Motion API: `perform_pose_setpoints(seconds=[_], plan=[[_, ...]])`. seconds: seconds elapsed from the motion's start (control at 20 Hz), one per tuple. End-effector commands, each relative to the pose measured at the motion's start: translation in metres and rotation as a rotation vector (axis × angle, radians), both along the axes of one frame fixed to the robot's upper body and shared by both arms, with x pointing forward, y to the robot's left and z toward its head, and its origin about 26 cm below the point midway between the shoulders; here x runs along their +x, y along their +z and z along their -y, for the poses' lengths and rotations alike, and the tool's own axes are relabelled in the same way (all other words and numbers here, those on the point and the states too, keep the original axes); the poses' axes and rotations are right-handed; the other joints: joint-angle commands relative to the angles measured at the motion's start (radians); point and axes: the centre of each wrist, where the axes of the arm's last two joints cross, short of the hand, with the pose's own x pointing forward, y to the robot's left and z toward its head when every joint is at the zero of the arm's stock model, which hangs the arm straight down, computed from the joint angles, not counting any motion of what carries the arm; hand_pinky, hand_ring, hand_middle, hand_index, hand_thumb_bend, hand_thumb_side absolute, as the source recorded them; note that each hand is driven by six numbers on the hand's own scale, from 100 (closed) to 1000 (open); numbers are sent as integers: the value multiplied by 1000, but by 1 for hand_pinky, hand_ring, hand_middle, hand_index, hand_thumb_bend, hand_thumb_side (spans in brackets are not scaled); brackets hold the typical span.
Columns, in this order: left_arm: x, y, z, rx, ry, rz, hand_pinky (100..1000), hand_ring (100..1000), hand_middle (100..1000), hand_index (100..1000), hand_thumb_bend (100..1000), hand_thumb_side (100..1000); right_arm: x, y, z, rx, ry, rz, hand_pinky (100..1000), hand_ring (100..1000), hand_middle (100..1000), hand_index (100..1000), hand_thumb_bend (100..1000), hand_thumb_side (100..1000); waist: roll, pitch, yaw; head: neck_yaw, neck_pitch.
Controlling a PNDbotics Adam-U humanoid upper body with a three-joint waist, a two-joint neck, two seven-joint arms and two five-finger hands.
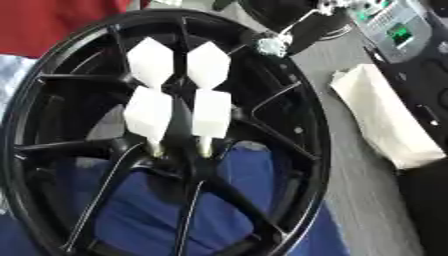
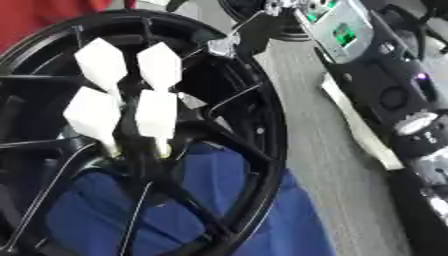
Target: Pull the pin out of the wheel hub.
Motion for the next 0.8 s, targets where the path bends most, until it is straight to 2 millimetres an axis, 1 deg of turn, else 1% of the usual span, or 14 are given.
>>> perform_pose_setpoints(seconds=[0.05, 0.1, 0.25, 0.3, 0.45, 0.5, 0.55, 0.65, 0.8], plan=[[-2, 10, -2, 22, 0, 30, 630, 632, 608, 725, 100, 624, -3, 9, 0, -198, 152, 52, 1000, 1000, 913, 941, 100, 510, 4, -15, 3, 1, -12], [-2, 10, -2, 22, 0, 30, 630, 632, 608, 725, 100, 624, -3, 8, -1, -196, 160, 47, 1000, 1000, 913, 941, 100, 510, 3, -14, 4, 1, -12], [-2, 10, -2, 22, -1, 27, 631, 632, 607, 725, 100, 627, -3, 5, -4, -186, 186, 29, 1000, 1000, 927, 962, 100, 559, 0, -11, 8, 1, -8], [-2, 10, -2, 22, 0, 26, 631, 632, 607, 725, 100, 627, -3, 4, -5, -180, 195, 23, 1000, 1000, 927, 962, 100, 559, 0, -11, 9, 2, -7], [-2, 9, -2, 22, 0, 24, 631, 632, 607, 725, 100, 629, -5, 2, -10, -162, 231, 7, 1000, 1000, 939, 978, 100, 621, -3, -10, 11, 1, -3], [-2, 9, -2, 23, -1, 23, 631, 633, 606, 725, 100, 624, -5, 3, -11, -154, 241, 1, 1000, 1000, 942, 981, 100, 678, -4, -10, 11, 1, -3], [-2, 9, -2, 23, -1, 21, 631, 633, 607, 725, 100, 632, -6, 3, -12, -145, 250, -5, 1000, 1000, 946, 984, 100, 646, -5, -10, 11, 1, -2], [-2, 9, -2, 25, -4, 18, 631, 633, 607, 725, 100, 635, -7, 4, -14, -128, 269, -21, 1000, 1000, 953, 992, 100, 728, -7, -9, 13, 0, -3], [-1, 9, -2, 26, -5, 15, 631, 633, 606, 725, 100, 637, -11, 6, -17, -112, 294, -39, 1000, 1000, 957, 996, 100, 767, -11, -10, 13, -1, -2]])
